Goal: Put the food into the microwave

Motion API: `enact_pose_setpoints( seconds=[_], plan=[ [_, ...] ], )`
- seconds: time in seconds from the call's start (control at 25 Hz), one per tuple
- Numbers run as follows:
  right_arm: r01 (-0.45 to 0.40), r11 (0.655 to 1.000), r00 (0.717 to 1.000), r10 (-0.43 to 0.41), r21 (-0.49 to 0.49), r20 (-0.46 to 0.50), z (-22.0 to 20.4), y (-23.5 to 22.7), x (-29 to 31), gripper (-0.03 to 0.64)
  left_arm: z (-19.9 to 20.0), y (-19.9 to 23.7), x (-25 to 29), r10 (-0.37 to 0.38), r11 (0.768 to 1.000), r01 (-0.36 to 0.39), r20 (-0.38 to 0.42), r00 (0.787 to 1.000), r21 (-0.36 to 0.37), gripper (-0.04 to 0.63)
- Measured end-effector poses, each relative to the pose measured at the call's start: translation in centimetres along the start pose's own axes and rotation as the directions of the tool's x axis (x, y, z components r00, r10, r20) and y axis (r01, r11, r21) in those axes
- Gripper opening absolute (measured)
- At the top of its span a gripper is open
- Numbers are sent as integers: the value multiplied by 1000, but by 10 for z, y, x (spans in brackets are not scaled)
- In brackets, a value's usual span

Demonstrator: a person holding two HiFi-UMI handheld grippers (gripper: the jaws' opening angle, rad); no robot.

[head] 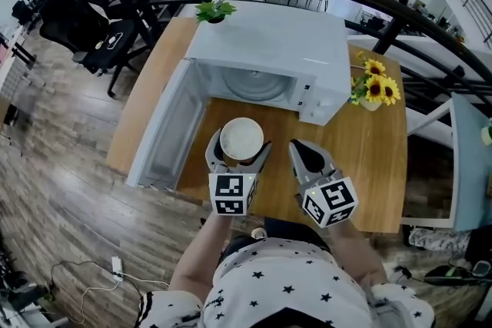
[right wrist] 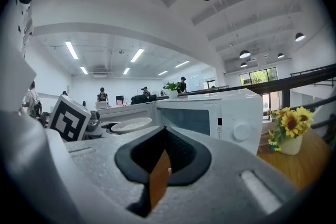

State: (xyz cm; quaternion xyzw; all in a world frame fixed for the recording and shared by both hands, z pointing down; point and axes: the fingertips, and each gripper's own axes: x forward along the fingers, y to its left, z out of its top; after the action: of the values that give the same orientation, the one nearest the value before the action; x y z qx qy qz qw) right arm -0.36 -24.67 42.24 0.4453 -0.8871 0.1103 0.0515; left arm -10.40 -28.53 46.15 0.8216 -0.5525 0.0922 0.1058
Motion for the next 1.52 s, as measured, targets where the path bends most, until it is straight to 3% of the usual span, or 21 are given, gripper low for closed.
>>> enact_pose_setpoints(
  seconds=[0.72,1.52],
  plan=[
    [-37,999,995,39,29,-94,-33,-40,54,5,-27,39,109,21,999,-19,-76,997,29,492],
    [-16,997,988,27,71,-150,-56,-66,80,5,-61,62,188,28,1000,-26,-163,986,15,492]
  ],
)
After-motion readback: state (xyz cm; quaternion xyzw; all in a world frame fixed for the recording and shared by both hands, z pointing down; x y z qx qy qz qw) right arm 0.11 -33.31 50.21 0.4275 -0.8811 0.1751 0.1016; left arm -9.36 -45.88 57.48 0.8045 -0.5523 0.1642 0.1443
